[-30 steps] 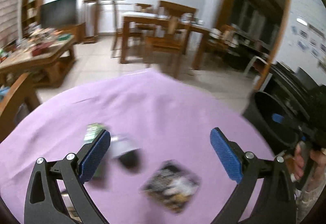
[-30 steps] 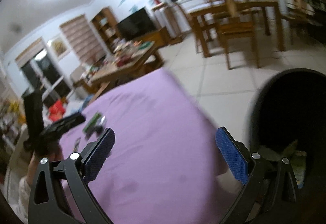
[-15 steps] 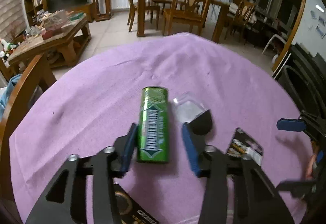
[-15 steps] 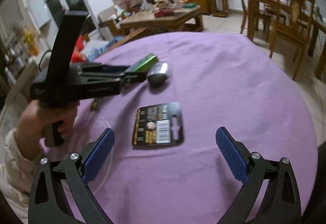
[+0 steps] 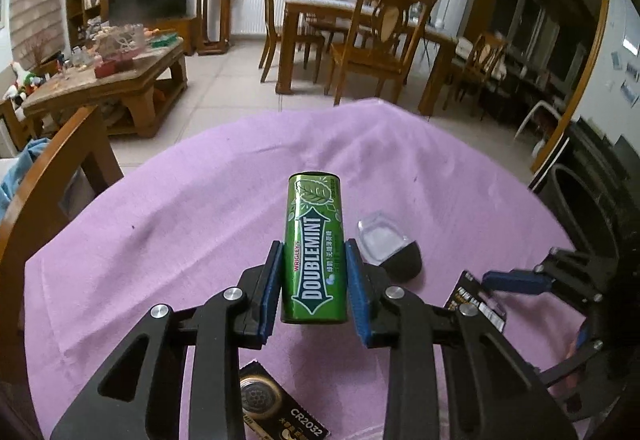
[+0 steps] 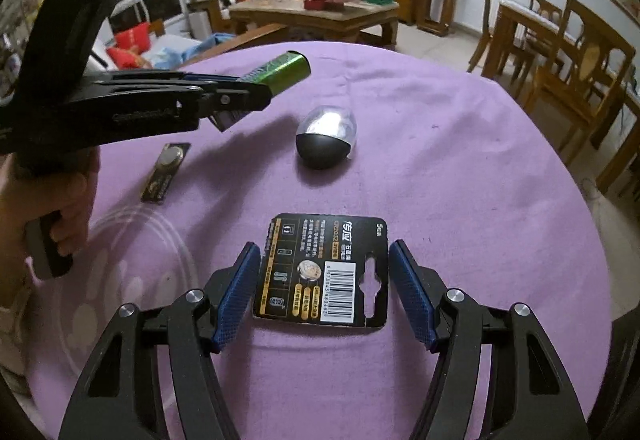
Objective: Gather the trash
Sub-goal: 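Grasp the green Doublemint can with the left tool while the right tool grasps the coin-battery card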
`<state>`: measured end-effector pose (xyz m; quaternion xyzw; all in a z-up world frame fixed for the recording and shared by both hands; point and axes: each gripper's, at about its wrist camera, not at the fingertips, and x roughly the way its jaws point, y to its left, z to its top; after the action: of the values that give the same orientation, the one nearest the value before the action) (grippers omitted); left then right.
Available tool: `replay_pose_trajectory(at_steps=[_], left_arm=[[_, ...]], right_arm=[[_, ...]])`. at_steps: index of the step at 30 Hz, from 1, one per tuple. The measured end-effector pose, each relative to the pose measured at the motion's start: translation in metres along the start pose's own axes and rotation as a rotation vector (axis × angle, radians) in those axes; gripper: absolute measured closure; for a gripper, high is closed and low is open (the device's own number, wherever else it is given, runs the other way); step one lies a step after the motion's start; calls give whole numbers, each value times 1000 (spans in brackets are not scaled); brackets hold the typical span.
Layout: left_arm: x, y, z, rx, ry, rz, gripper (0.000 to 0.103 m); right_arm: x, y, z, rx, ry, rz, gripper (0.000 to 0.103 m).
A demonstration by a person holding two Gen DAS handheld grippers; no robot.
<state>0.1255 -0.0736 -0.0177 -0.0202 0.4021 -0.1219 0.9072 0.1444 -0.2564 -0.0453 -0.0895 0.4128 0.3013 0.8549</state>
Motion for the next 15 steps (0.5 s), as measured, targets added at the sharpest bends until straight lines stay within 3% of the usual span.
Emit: replay_pose_trajectory(at_steps=[6,15], left_arm=[[-10,-2,3,-25,-63,-52,73],[-23,-32,8,-2,-136,-211,73]], right_arm=[[-29,-11,-5,104,-94,106,37],[-120,-65,-27,281,-322,98,37]])
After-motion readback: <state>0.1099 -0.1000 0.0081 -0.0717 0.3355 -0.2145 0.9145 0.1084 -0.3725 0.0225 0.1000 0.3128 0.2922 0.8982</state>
